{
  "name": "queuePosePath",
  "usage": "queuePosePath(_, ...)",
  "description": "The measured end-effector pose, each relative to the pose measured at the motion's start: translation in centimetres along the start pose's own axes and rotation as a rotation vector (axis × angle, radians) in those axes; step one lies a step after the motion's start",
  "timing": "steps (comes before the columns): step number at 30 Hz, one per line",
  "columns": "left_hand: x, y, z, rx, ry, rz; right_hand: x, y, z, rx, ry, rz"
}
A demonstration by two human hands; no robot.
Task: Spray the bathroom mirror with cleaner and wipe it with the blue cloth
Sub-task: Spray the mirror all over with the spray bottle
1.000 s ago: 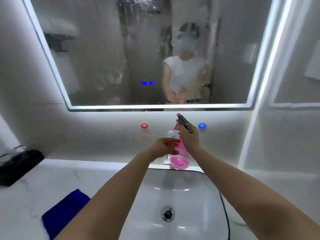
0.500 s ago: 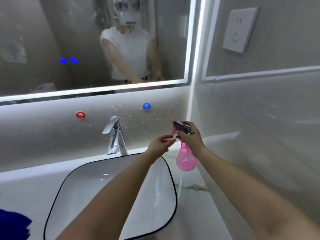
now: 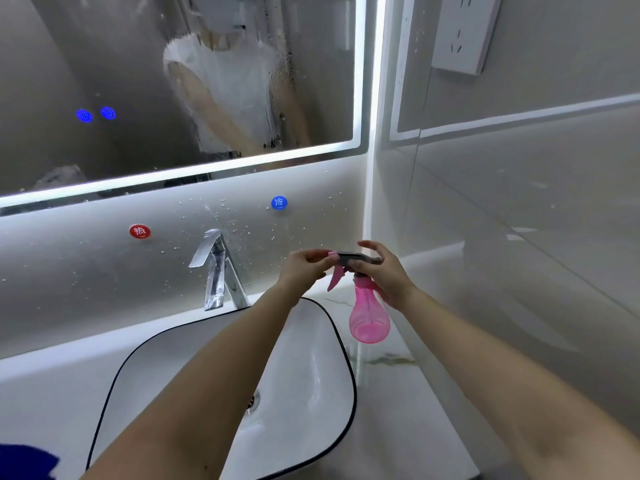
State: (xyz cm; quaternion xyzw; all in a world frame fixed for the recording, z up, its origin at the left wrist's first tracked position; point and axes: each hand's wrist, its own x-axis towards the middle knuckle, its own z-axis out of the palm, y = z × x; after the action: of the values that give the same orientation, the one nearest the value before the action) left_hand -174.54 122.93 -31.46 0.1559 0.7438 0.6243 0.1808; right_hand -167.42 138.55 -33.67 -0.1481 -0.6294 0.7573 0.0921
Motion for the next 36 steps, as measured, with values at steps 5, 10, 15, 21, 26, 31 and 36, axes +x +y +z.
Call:
queuePosePath(5,0.3,-0.1,-1.0,-0.025,-0.013,0.046,0.0,-0.2,0.9,0.004,-0.01,-0.014)
queuePosePath(10,0.3,0.6,-1.8,-0.05,-0.058,0.063,-0.2,-0.6,1.9,0.045,0.002,-0.026)
queuePosePath(15,0.2,1.0,-2.3,-0.044,-0.024,-0.003,-0.1,-0.6,2.5,-0.01,0.0,-0.04)
queuePosePath(21,0.7,1.5,-3.5,0.025,-0.073,0.053,0.5,-0.8,3.3,0.039,-0.022,-0.029)
queuePosePath(26,1.4,1.4,-3.8,0.002,-0.033,-0.015,1.6,-1.2,4.3,0.043,-0.04,-0.041)
queuePosePath(31,2.2,1.4,-3.8,-0.019,-0.085,0.016,2.6,-0.8,4.3,0.06,-0.06,-0.034)
queuePosePath(36,3.2,0.7,-3.9,-0.139,0.064,-0.083,3.9,-0.3,4.2,0.067,-0.057,-0.019)
